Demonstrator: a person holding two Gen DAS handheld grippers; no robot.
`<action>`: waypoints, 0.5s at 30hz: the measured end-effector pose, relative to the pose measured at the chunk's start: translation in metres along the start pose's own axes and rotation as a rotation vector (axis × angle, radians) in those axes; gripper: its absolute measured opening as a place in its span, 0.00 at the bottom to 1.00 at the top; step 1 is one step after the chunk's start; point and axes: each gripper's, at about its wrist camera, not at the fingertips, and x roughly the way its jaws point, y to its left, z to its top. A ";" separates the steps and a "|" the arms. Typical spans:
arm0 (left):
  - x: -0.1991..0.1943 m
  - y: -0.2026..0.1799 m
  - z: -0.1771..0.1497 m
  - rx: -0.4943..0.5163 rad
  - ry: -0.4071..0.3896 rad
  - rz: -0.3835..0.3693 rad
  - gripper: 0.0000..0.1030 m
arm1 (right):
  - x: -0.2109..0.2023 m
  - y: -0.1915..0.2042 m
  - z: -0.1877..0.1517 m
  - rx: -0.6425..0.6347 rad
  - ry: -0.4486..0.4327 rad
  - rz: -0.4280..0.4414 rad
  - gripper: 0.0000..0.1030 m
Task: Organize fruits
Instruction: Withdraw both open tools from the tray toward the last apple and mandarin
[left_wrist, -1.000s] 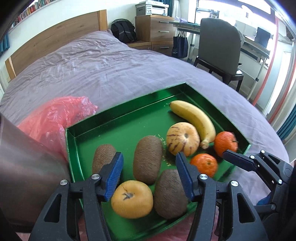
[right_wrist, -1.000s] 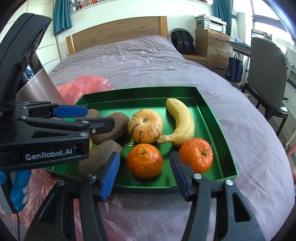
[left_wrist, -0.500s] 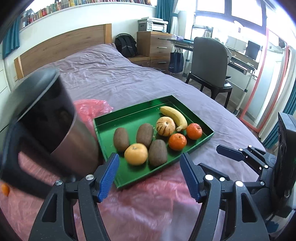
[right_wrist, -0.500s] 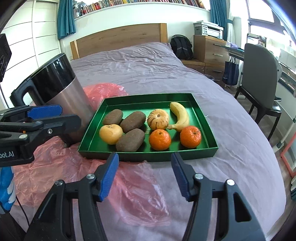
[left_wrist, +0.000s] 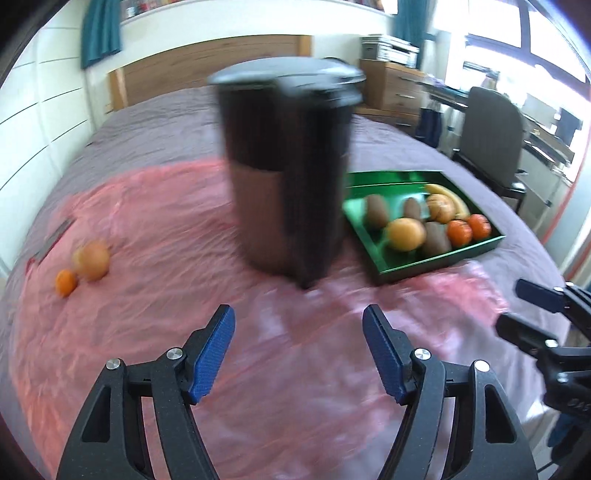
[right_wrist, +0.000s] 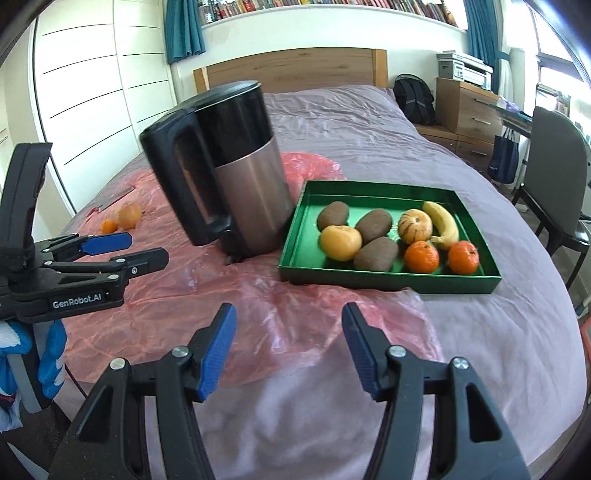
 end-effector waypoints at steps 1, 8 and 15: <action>0.000 0.015 -0.007 -0.026 0.004 0.026 0.64 | 0.001 0.009 0.000 -0.013 0.003 0.009 0.84; -0.006 0.110 -0.041 -0.224 0.023 0.187 0.64 | 0.011 0.070 0.001 -0.104 0.030 0.085 0.84; -0.018 0.186 -0.061 -0.364 0.004 0.308 0.64 | 0.022 0.119 0.007 -0.173 0.051 0.138 0.84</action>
